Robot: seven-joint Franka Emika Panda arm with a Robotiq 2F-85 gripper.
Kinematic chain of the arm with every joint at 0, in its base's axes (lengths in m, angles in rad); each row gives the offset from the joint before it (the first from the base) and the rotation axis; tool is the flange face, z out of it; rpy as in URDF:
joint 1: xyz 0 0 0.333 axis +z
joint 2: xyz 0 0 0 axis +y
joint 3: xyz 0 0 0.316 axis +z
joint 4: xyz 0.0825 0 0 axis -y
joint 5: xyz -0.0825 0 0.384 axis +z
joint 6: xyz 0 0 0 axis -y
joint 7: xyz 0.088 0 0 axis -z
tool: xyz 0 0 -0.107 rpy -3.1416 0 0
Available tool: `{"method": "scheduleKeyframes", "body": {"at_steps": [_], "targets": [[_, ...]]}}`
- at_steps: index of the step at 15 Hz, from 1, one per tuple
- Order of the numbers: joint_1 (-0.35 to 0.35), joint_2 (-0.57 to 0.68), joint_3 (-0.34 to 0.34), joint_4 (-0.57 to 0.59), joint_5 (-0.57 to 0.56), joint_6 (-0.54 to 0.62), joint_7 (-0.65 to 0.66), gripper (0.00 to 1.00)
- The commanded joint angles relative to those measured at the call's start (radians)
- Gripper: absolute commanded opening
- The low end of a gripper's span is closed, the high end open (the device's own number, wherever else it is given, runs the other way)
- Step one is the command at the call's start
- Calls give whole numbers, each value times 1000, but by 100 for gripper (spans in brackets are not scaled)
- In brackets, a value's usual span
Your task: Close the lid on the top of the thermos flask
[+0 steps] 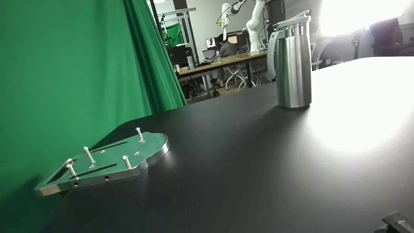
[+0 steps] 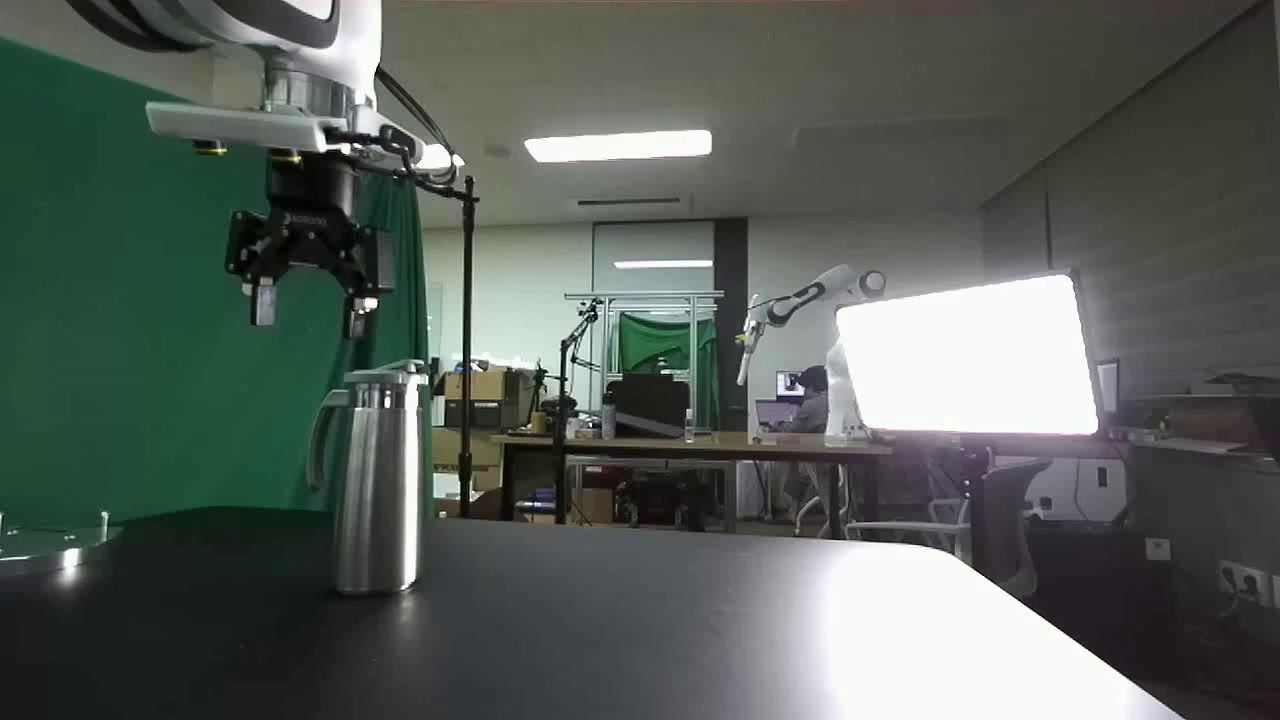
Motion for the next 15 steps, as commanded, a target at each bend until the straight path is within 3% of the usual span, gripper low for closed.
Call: {"method": "scheduleKeyframes", "body": {"at_steps": [1, 9, 15], "targets": [[-8, 0, 8, 2, 3, -3, -1, 100], [-8, 0, 8, 2, 3, -3, -2, 100], [-42, 69, 10, 125, -57, -57, 12, 100]]}}
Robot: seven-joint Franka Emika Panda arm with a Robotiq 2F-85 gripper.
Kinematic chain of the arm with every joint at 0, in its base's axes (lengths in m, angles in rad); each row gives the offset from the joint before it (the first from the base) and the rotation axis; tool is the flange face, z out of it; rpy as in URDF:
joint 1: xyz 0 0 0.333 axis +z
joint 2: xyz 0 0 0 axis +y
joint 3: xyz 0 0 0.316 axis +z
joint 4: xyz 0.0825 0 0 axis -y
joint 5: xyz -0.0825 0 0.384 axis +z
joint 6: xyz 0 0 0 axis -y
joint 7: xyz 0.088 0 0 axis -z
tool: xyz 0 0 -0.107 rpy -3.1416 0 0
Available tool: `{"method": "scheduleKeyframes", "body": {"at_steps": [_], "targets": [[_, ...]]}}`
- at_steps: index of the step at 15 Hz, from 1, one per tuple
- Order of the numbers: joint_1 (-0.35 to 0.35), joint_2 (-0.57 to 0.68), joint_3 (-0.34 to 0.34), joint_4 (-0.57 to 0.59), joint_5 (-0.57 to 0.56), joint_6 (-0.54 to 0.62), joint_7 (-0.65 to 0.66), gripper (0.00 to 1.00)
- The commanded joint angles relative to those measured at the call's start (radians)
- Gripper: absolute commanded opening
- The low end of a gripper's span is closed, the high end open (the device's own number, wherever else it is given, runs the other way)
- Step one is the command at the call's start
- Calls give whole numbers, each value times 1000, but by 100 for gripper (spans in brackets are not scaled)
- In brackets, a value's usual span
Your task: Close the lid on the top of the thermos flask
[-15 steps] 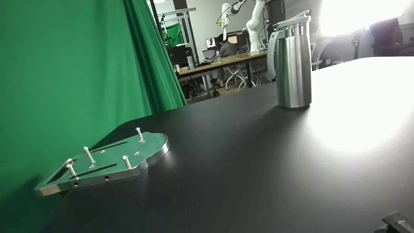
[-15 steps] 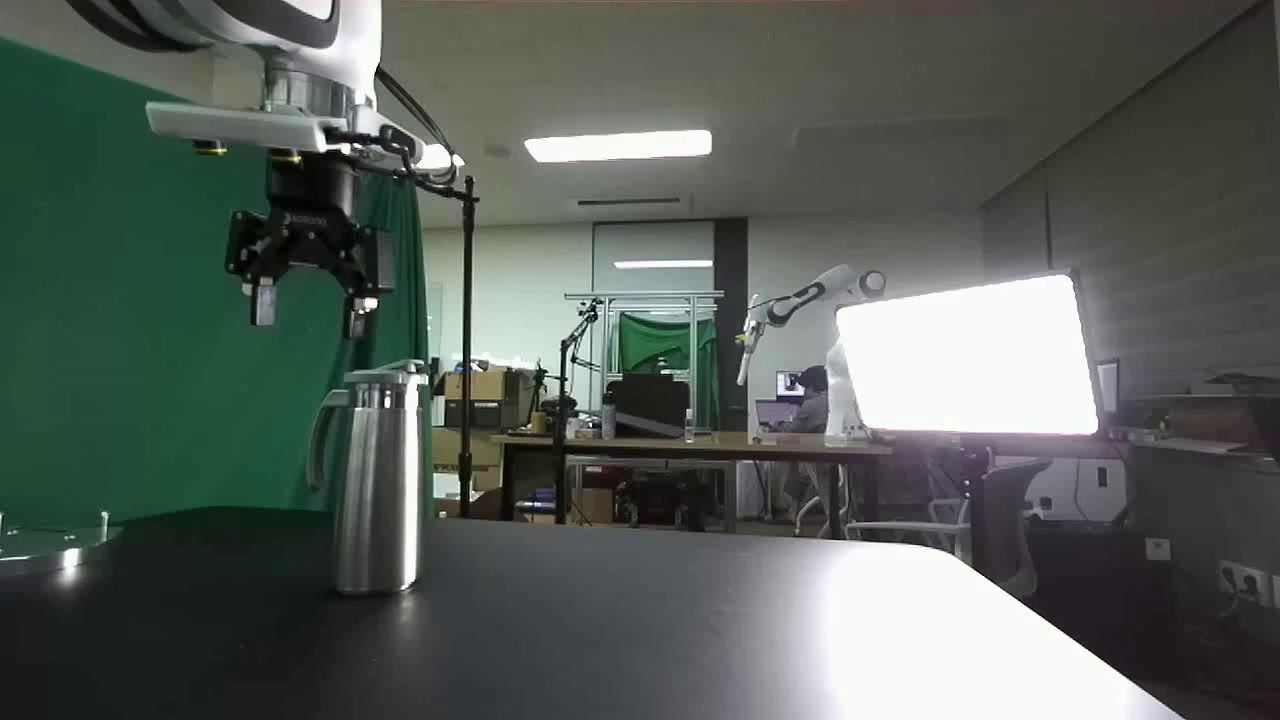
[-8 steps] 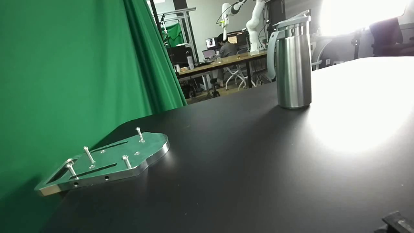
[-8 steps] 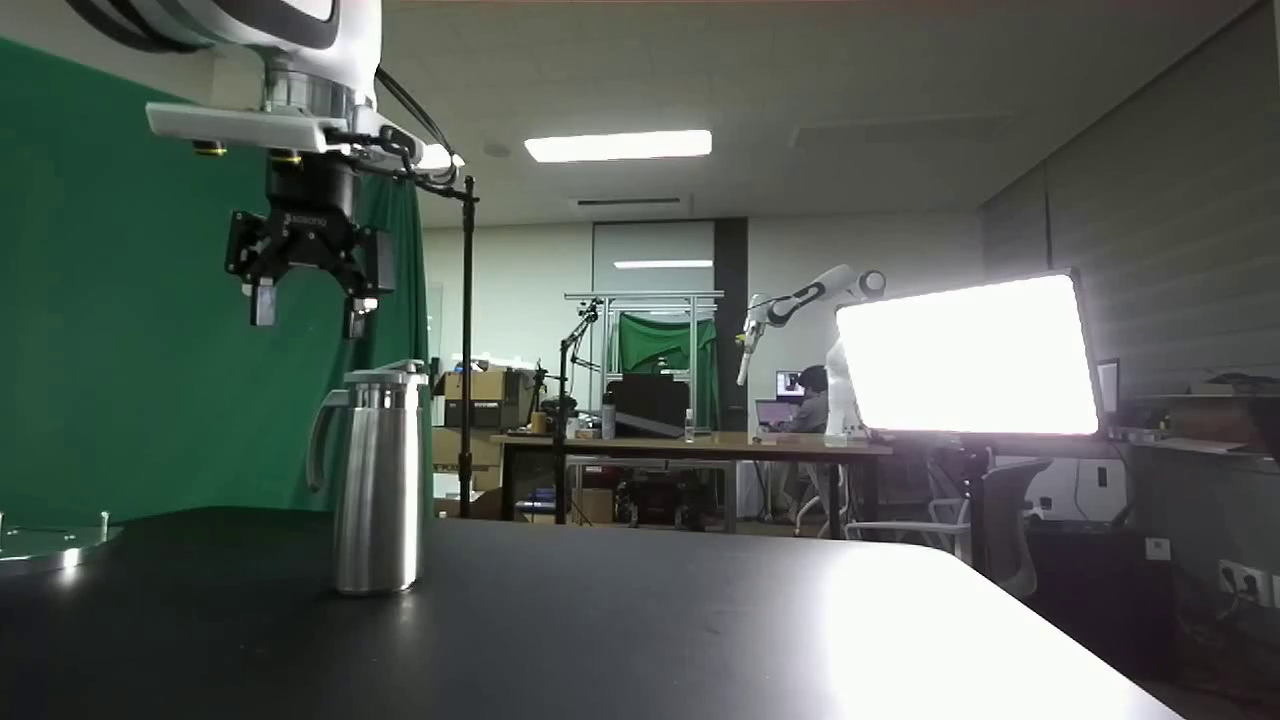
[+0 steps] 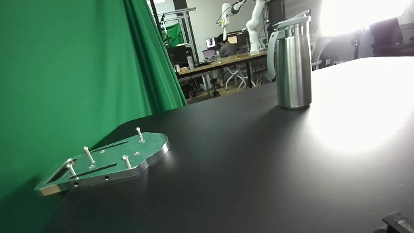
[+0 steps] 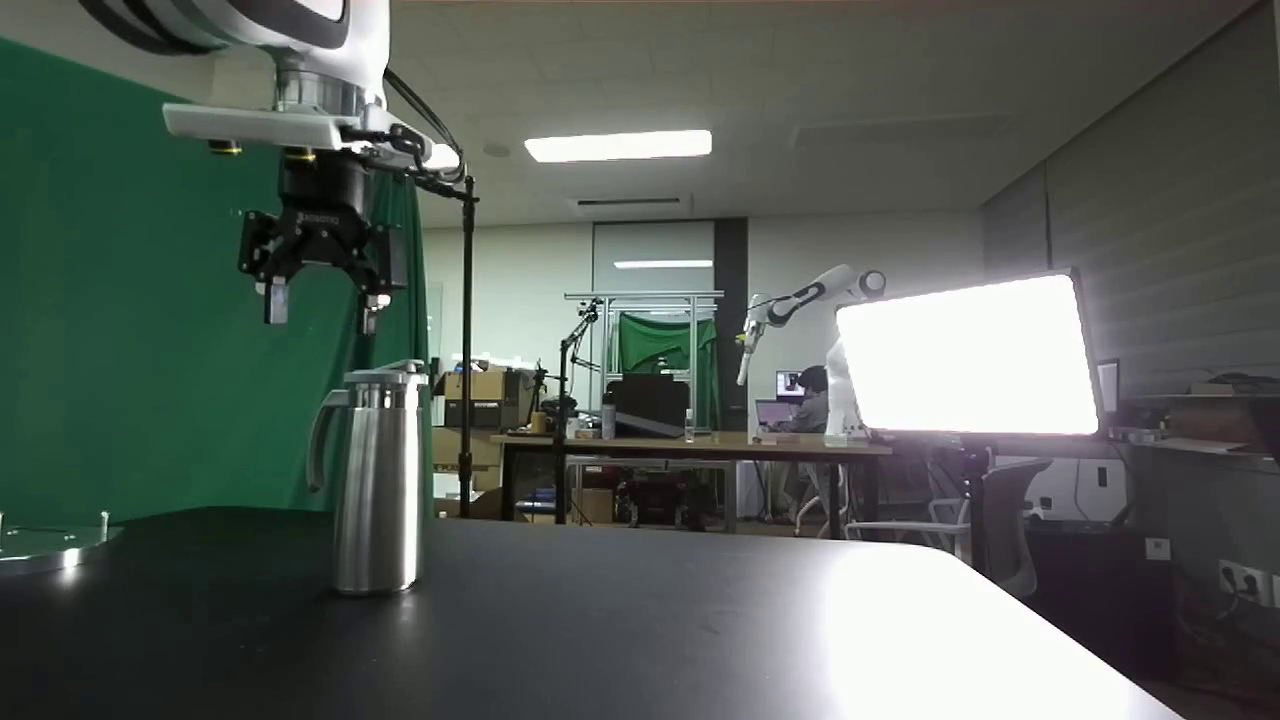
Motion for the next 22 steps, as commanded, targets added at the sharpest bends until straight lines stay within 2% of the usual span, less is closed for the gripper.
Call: {"method": "scheduleKeyframes", "body": {"at_steps": [1, 3, 4, 5, 9, 15, 17, 22], "targets": [[-29, 64, 6, 130, -39, -58, 14, 100], [-37, 95, 11, 197, -58, -72, 16, 100], [-41, 112, 14, 230, -74, -75, 16, 90], [-44, 133, 19, 267, -91, -85, 21, 75], [-51, 198, 39, 376, -152, -134, 38, 46], [-49, 283, 61, 466, -188, -212, 43, 5], [-51, 304, 64, 484, -204, -236, 49, 0], [-56, 344, 63, 511, -245, -275, 64, 0]]}}
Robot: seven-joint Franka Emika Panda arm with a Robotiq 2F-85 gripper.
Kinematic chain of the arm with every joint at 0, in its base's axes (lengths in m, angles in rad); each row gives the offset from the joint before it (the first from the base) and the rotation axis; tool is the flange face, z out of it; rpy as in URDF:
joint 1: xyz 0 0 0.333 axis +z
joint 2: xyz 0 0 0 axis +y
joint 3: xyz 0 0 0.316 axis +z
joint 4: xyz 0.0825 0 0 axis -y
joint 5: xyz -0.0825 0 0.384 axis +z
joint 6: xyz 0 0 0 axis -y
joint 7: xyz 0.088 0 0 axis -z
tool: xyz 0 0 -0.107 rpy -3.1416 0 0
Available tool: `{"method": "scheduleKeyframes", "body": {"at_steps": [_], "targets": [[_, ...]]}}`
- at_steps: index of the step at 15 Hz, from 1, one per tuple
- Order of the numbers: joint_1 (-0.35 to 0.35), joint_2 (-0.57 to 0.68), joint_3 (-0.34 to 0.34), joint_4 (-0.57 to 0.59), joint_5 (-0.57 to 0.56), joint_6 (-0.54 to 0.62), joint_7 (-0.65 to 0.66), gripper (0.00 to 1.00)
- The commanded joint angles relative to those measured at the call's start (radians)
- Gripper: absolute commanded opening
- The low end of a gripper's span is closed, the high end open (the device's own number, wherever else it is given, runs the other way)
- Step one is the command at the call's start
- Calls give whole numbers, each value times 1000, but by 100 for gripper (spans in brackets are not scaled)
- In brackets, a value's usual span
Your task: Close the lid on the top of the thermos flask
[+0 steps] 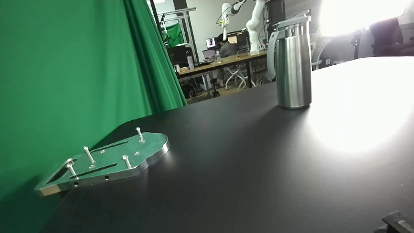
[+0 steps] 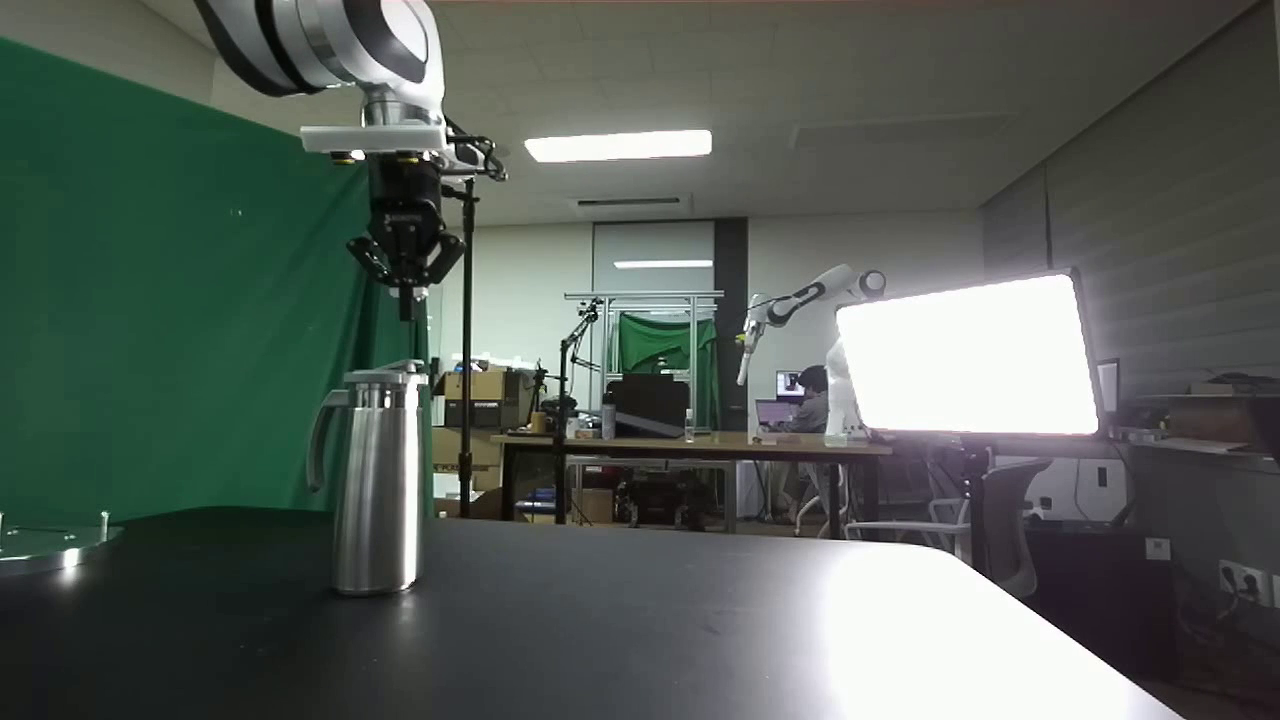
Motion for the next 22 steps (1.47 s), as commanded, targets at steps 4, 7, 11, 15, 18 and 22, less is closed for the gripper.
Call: {"method": "scheduleKeyframes", "body": {"at_steps": [4, 7, 11, 15, 18, 22], "targets": [[-16, 53, 10, 64, -46, -72, 39, 0], [-16, 65, 11, 68, -45, -75, 37, 0], [-17, 80, 10, 72, -44, -83, 36, 0], [-18, 96, 11, 65, -33, -71, 28, 0], [-18, 107, 11, 55, -22, -54, 19, 0], [-19, 118, 12, 43, -18, -33, 14, 0]]}}
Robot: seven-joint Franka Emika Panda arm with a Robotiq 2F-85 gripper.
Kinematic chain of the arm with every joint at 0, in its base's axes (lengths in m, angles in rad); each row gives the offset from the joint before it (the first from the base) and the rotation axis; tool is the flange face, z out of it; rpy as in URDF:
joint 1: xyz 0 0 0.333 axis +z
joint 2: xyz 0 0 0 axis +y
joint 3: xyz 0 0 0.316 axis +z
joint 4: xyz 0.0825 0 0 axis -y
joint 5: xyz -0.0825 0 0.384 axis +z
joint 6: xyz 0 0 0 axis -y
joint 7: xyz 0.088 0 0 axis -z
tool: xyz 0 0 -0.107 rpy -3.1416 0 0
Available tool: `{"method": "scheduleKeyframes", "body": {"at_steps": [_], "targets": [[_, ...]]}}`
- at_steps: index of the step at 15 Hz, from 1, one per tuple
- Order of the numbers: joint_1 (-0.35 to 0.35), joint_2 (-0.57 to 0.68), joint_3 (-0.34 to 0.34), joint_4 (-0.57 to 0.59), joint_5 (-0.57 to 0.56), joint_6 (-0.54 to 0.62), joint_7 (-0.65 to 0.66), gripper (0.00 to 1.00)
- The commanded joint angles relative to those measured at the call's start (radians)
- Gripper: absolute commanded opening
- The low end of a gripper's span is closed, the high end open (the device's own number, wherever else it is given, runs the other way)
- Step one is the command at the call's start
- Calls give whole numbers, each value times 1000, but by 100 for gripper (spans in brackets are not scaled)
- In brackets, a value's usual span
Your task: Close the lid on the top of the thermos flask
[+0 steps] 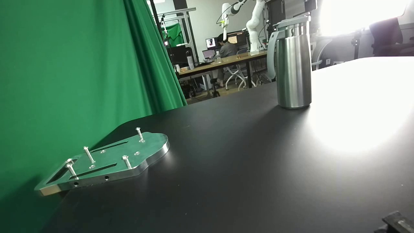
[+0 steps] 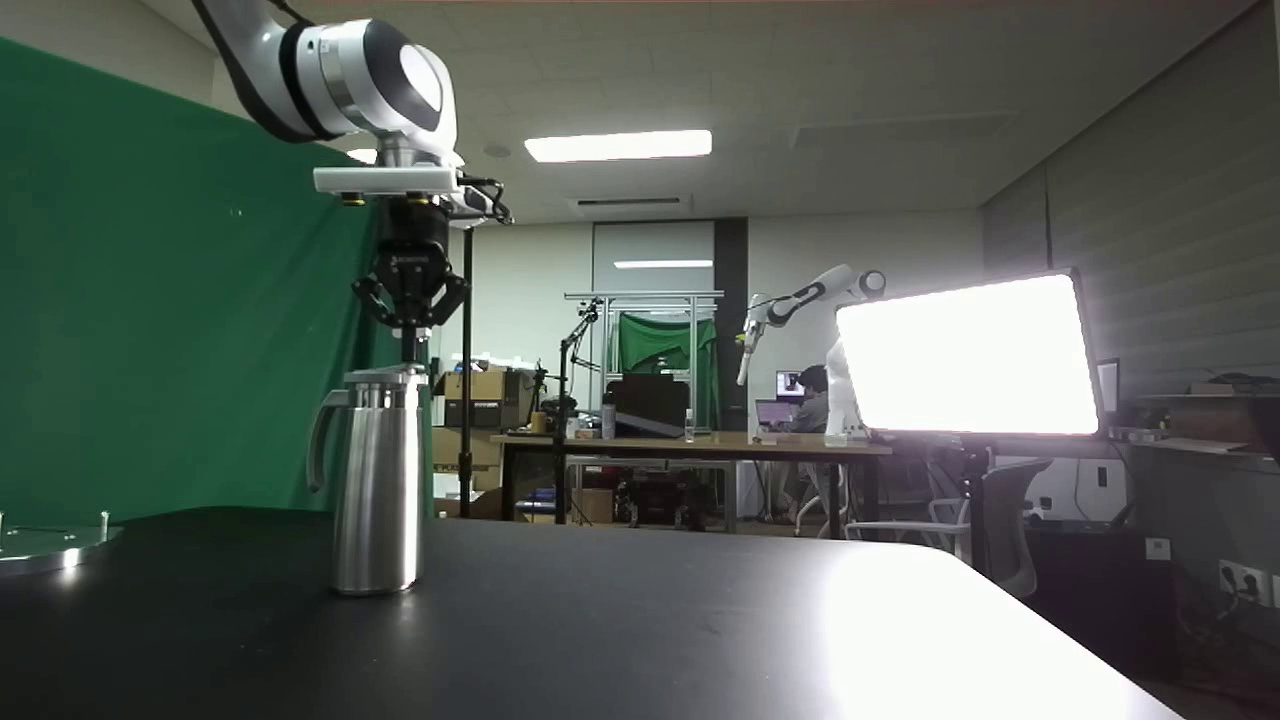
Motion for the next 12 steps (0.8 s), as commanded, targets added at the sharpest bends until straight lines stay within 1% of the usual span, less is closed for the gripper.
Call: {"method": "scheduleKeyframes", "body": {"at_steps": [1, 9, 12], "targets": [[-12, 13, 11, 5, 5, 12, 11, 0], [-15, 24, 12, 3, 24, 25, 3, 0], [-13, 3, 16, 1, 38, 9, -11, 0]]}}
